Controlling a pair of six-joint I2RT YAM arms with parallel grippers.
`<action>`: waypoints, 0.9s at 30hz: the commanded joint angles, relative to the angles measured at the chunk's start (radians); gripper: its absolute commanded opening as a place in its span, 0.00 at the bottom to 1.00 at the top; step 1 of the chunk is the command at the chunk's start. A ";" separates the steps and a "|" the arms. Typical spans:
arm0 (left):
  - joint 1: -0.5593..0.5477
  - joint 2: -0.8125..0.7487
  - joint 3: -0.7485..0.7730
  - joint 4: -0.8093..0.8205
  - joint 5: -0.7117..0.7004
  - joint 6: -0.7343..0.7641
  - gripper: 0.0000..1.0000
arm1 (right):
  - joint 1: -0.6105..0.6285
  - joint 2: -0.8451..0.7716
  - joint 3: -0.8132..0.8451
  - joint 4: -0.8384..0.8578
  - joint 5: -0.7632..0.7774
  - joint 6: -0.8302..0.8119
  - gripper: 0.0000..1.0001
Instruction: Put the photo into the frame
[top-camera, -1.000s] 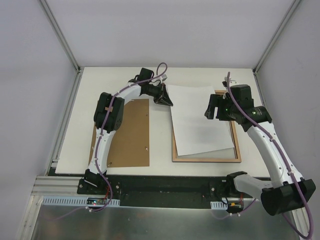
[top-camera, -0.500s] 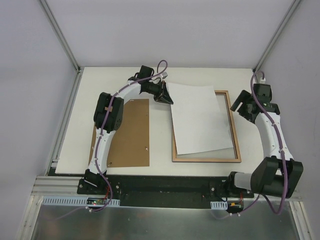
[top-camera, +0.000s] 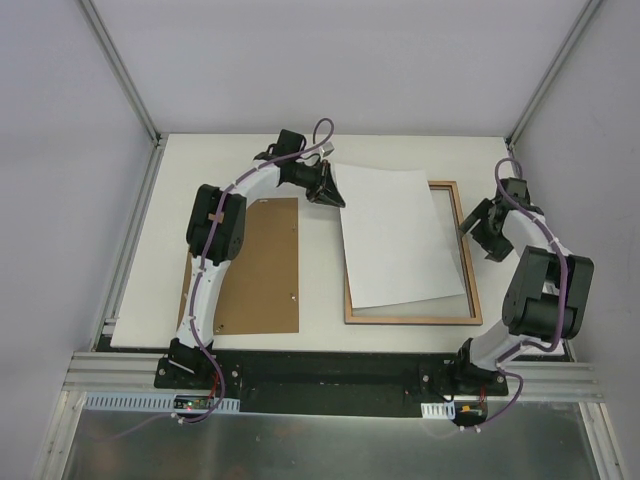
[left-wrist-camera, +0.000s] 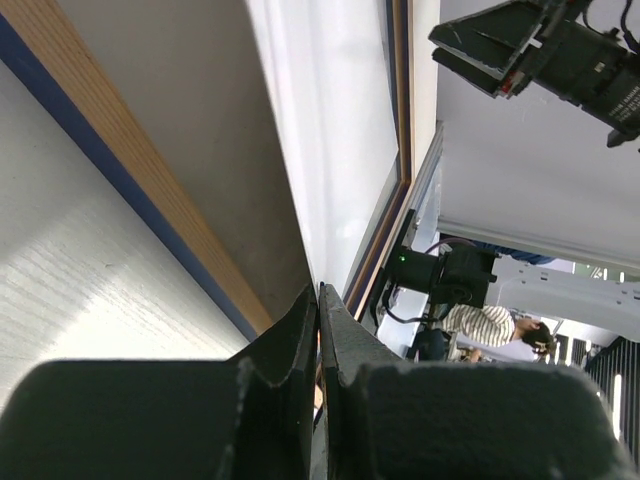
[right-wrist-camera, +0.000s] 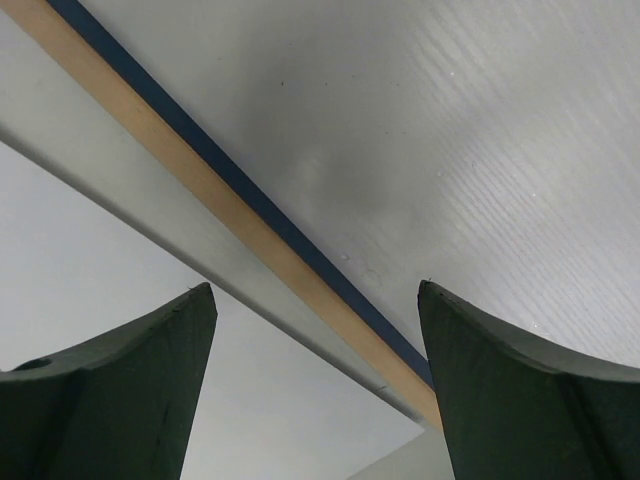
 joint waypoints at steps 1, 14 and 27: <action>0.022 -0.019 0.034 0.000 0.053 0.049 0.00 | -0.007 0.055 0.049 0.054 -0.039 0.035 0.84; 0.055 -0.037 0.000 0.000 0.098 0.081 0.00 | 0.047 0.172 0.042 0.145 -0.214 0.034 0.85; 0.045 -0.040 -0.038 -0.031 0.073 0.104 0.00 | 0.145 0.143 0.000 0.209 -0.250 0.089 0.86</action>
